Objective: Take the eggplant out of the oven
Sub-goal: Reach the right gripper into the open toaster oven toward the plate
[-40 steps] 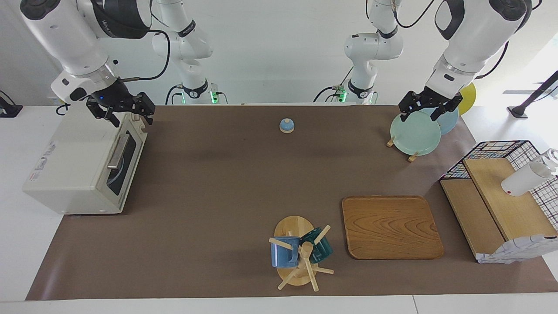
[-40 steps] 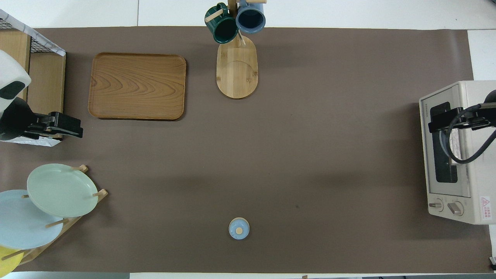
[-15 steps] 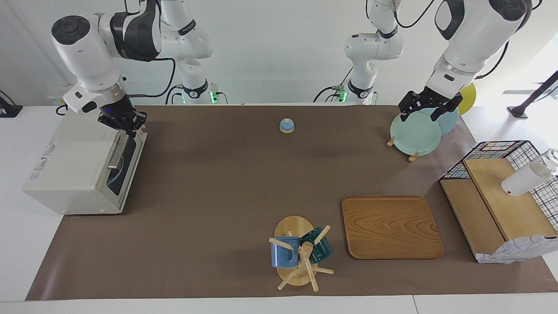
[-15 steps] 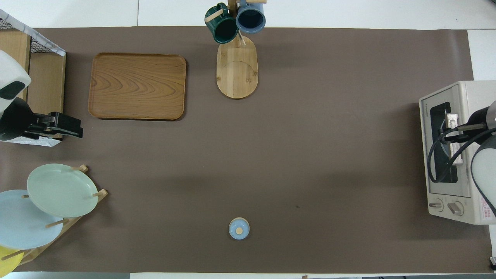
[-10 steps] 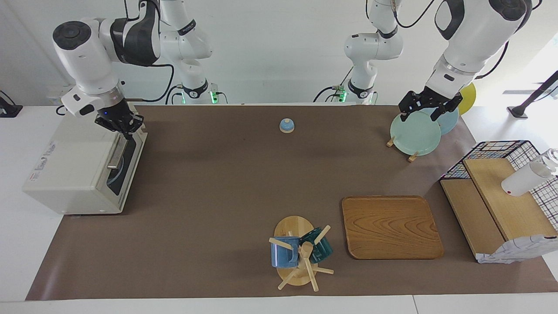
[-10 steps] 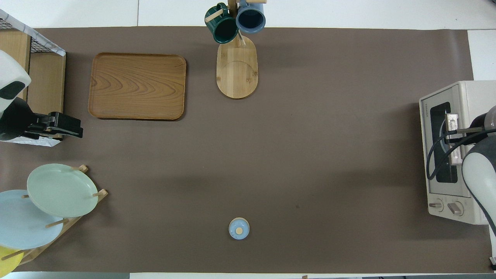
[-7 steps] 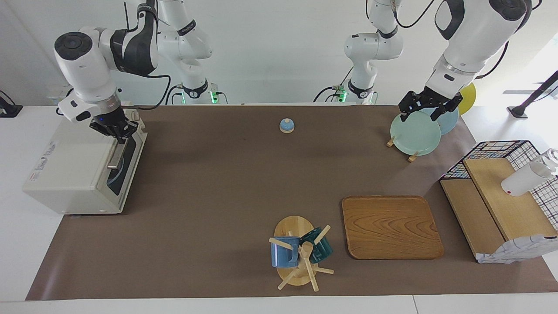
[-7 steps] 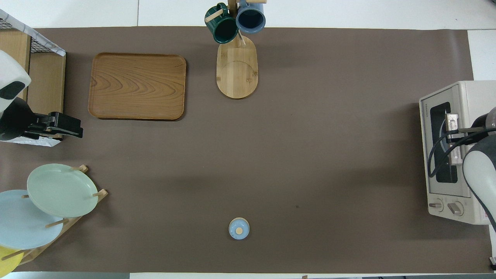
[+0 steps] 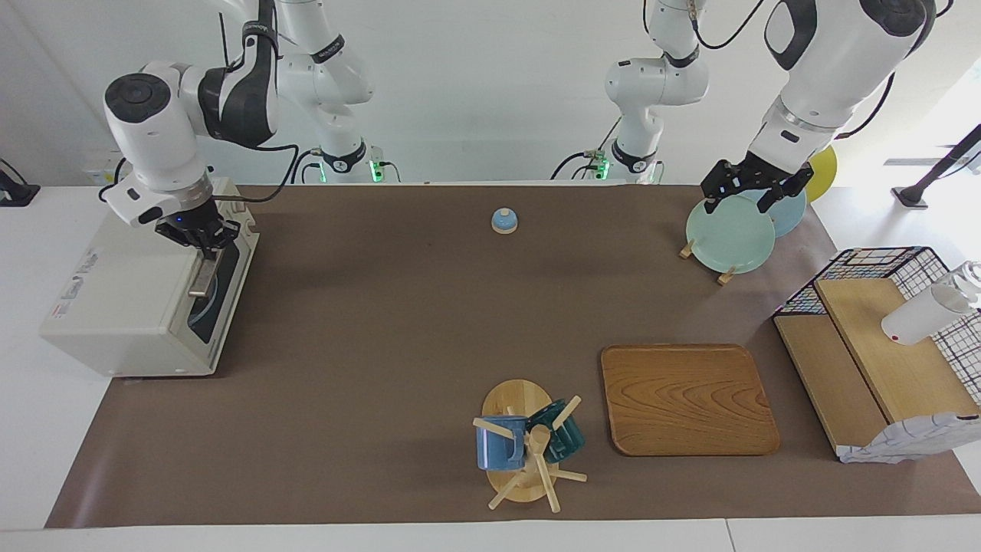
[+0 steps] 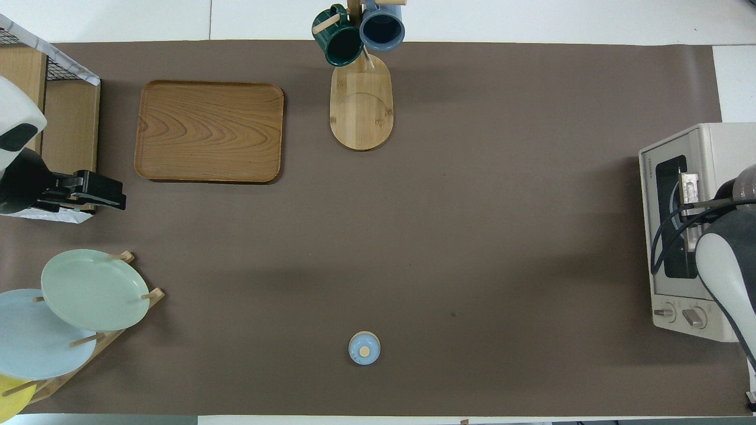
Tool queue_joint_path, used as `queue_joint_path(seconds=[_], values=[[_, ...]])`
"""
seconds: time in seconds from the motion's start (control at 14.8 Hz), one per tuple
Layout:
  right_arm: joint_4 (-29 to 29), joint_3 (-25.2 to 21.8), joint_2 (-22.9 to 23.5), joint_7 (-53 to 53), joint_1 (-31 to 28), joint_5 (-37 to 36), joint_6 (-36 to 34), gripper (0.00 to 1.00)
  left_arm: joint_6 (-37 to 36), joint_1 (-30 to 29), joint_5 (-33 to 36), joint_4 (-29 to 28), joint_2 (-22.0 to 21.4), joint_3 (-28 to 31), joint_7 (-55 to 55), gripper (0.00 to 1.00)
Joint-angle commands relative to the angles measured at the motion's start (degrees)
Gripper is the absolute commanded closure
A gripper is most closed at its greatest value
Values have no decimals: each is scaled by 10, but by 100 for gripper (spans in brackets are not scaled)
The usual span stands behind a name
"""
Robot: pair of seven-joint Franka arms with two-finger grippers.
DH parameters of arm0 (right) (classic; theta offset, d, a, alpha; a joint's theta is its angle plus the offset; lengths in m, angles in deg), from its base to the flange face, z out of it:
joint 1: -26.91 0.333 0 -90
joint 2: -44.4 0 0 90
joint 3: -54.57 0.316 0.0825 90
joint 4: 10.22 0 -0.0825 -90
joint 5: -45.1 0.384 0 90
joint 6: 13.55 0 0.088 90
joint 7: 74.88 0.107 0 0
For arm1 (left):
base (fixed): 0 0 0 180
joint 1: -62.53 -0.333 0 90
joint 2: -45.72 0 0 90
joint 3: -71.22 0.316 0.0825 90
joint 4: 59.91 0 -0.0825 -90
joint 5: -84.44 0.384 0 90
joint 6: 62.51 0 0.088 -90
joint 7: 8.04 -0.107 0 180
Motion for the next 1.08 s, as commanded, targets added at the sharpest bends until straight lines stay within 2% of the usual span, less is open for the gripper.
queue_joint_path(seconds=[0.0, 0.41, 1.01], values=[[-17, 3, -5, -9, -10, -10, 22, 100, 3, -1, 0, 0, -5, 2, -2, 0], [-37, 4, -1, 12, 13, 12, 52, 100, 0, -2, 0, 0, -5, 2, -3, 0], [-38, 4, 34, 12, 22, 55, 98, 100, 0, 1, 0, 0, -5, 2, -1, 0]])
